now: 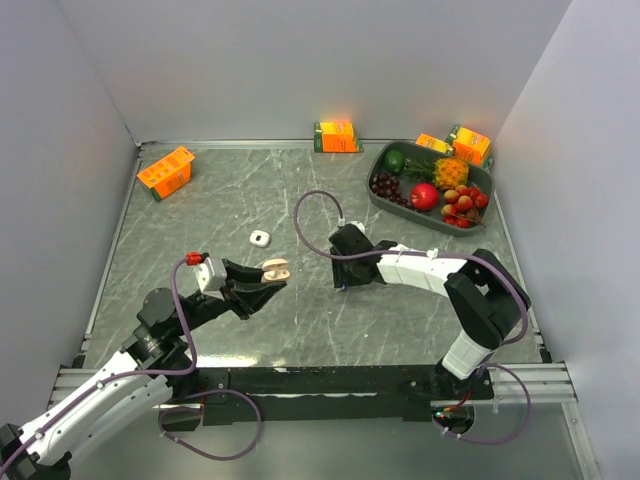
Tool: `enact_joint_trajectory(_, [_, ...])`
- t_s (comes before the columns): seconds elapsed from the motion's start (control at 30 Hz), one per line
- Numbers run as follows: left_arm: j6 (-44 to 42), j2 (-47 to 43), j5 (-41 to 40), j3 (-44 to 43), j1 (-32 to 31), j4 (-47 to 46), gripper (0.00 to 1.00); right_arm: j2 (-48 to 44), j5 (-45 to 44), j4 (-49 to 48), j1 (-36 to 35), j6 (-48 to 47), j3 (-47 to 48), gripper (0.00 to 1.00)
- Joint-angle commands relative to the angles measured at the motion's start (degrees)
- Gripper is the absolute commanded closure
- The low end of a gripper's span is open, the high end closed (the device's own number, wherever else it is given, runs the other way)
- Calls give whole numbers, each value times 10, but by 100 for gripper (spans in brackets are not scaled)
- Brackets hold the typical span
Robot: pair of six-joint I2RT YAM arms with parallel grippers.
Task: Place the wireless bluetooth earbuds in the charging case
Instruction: Pick up the earbud from the center of the board.
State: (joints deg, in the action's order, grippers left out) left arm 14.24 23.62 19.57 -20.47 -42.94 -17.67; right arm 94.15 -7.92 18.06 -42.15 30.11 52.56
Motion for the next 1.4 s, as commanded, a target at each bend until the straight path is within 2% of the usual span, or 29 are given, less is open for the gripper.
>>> enact_joint_trajectory(0.0, [0,-2,-3,0,1,-11,99,17,-10,-3,-12,-6,20,48])
enact_joint_trajectory(0.2, [0,-7,-2,1,1,-9,99,25,-10,0,-14,-5,25,50])
enact_joint_trajectory(0.67, [-1,-7,-1,1,1,-10,99,20,-11,0,-14,-7,24,72])
enact_joint_trajectory(0.77, [0,-6,-1,0,1,-10,99,11,-13,0,-14,-5,25,80])
enact_joint_trajectory(0.9, [0,-7,-1,0,2,-9,99,-14,-24,11,-14,-7,28,100])
enact_joint_trajectory(1.2, [-1,-6,-3,-3,2,-7,99,-104,-86,86,-14,-47,61,100])
enact_joint_trajectory(1.37, [0,-3,-2,0,1,-14,99,-189,-107,134,-20,-106,101,100])
